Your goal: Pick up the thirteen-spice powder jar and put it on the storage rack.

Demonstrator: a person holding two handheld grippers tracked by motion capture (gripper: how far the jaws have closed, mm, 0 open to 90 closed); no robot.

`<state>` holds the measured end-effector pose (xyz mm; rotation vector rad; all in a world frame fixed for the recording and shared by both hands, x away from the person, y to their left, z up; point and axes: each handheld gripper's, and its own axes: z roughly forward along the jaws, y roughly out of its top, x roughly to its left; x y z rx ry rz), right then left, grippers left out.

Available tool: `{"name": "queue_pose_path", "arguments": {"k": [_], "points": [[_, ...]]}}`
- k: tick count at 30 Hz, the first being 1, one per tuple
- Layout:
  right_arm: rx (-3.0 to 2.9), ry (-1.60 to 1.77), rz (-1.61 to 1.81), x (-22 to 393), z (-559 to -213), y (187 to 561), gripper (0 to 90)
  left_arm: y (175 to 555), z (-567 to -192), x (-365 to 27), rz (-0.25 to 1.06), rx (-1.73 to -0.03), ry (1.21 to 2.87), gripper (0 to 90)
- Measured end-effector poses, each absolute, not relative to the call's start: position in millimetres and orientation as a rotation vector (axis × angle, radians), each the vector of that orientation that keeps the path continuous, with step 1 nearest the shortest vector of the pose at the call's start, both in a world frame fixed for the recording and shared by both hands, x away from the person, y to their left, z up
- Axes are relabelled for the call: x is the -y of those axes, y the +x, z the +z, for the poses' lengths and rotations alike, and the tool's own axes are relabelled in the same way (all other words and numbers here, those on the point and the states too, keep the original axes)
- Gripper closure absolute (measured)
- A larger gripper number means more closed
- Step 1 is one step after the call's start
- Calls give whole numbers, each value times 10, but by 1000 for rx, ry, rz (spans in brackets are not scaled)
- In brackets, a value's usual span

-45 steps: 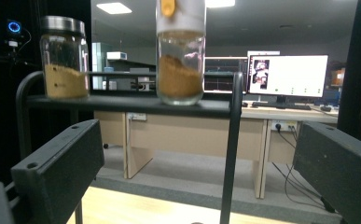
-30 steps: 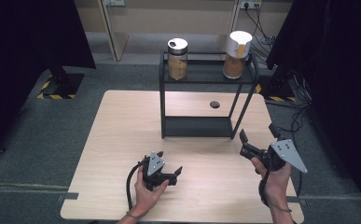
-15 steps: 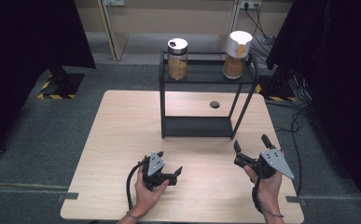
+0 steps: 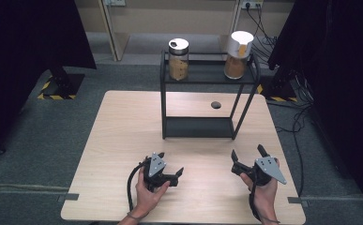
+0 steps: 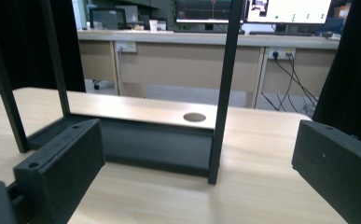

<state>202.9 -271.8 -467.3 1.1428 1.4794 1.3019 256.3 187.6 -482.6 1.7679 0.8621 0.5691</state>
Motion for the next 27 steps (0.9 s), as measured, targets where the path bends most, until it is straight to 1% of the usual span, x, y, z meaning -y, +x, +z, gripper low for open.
{"name": "queue_pose_path", "arguments": {"k": [10,27], "points": [[-1505,1180,1281,2715,-4831,1996,29,2562,-4824,-1873,571,-861,1770,44],[-1538,1219,1265,2717,-4969,1964,33,2556,-4822,-1864,570,-857,1773,44]]}}
